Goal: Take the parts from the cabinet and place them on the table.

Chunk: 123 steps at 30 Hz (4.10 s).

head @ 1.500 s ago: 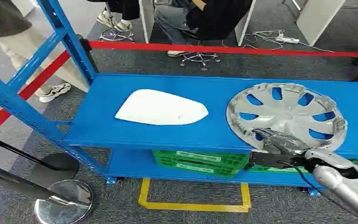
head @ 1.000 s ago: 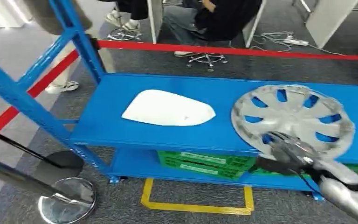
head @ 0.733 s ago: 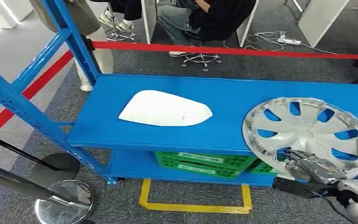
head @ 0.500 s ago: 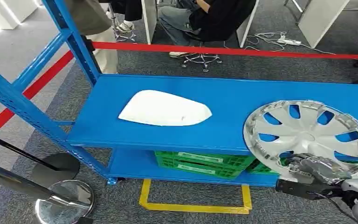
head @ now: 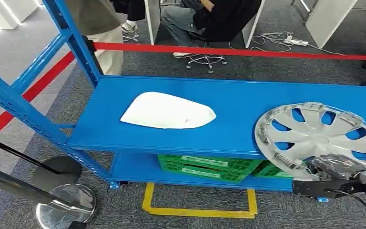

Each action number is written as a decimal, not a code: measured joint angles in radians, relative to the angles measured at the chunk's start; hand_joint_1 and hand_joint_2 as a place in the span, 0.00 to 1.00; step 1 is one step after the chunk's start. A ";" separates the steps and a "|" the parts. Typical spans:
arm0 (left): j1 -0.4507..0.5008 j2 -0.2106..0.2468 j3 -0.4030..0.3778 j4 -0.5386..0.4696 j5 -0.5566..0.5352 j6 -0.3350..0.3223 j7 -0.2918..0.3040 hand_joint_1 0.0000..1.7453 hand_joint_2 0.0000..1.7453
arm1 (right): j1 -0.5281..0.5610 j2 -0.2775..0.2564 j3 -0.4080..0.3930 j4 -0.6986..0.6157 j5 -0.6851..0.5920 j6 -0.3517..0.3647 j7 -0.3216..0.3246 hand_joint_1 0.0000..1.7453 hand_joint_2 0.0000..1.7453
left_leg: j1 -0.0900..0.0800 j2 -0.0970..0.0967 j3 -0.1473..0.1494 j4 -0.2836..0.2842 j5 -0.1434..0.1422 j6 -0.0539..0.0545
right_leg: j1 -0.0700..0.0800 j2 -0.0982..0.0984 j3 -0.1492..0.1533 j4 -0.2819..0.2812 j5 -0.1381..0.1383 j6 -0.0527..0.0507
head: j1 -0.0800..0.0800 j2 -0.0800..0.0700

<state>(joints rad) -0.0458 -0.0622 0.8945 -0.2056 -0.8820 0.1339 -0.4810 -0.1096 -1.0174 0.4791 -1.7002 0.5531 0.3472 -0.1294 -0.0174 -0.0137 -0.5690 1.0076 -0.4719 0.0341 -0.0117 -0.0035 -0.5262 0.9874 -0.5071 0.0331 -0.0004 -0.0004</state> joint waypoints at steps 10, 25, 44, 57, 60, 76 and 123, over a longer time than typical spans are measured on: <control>0.001 0.021 0.024 0.000 0.006 -0.002 0.011 0.00 0.00 | -0.018 -0.057 0.048 -0.055 -0.029 -0.060 0.033 0.80 1.00 | 0.000 0.000 0.000 0.000 0.000 0.000 | 0.000 0.000 -0.001 0.000 0.000 0.000 | 0.000 0.000; 0.002 0.020 0.026 0.000 -0.009 -0.005 -0.003 0.00 0.00 | 0.037 -0.070 0.055 -0.064 -0.004 -0.139 0.060 0.77 1.00 | 0.000 0.000 -0.001 0.000 0.000 0.000 | 0.000 0.000 -0.001 0.000 0.000 0.000 | 0.000 0.000; 0.004 0.018 0.051 0.000 -0.003 0.006 0.001 0.00 0.00 | 0.212 0.028 -0.110 -0.173 0.440 -0.459 0.187 1.00 1.00 | 0.000 0.000 -0.001 0.000 0.000 0.000 | 0.000 0.000 -0.002 0.000 0.000 0.000 | 0.000 0.000; 0.004 0.018 0.071 0.000 -0.004 0.021 0.027 0.00 0.00 | 0.311 0.136 -0.271 -0.281 0.545 -0.526 0.178 1.00 1.00 | 0.000 0.000 -0.002 0.000 0.000 0.000 | 0.000 0.000 -0.002 0.001 -0.001 -0.001 | 0.000 0.000; 0.004 0.018 0.071 0.000 -0.009 0.024 0.037 0.00 0.00 | 0.307 0.149 -0.275 -0.283 0.546 -0.526 0.170 1.00 1.00 | 0.000 0.000 -0.002 0.000 0.000 0.000 | 0.000 0.000 -0.002 0.001 -0.001 -0.001 | 0.000 0.000; -0.013 0.022 0.072 0.000 -0.046 0.054 0.135 0.00 0.00 | 0.067 0.374 -0.131 -0.263 0.639 -0.747 0.084 1.00 1.00 | 0.001 0.003 -0.003 -0.001 0.001 -0.002 | 0.001 0.004 -0.005 0.006 -0.001 -0.002 | 0.000 0.000; 0.016 0.167 -0.053 0.046 -0.241 -0.620 0.337 0.00 1.00 | -0.322 0.814 0.395 0.011 0.660 -0.813 0.196 0.94 1.00 | 0.002 0.006 -0.008 0.000 0.004 -0.006 | 0.001 0.005 -0.014 0.011 0.000 -0.005 | 0.000 0.000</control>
<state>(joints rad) -0.0302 0.1049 0.8411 -0.1594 -1.1231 -0.4856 -0.1442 -0.4316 -0.2033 0.8740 -1.6888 1.2135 -0.4654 0.0668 -0.0156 -0.0078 -0.5774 1.0072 -0.4682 0.0279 -0.0102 0.0017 -0.5406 0.9981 -0.5071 0.0277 0.0000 -0.0004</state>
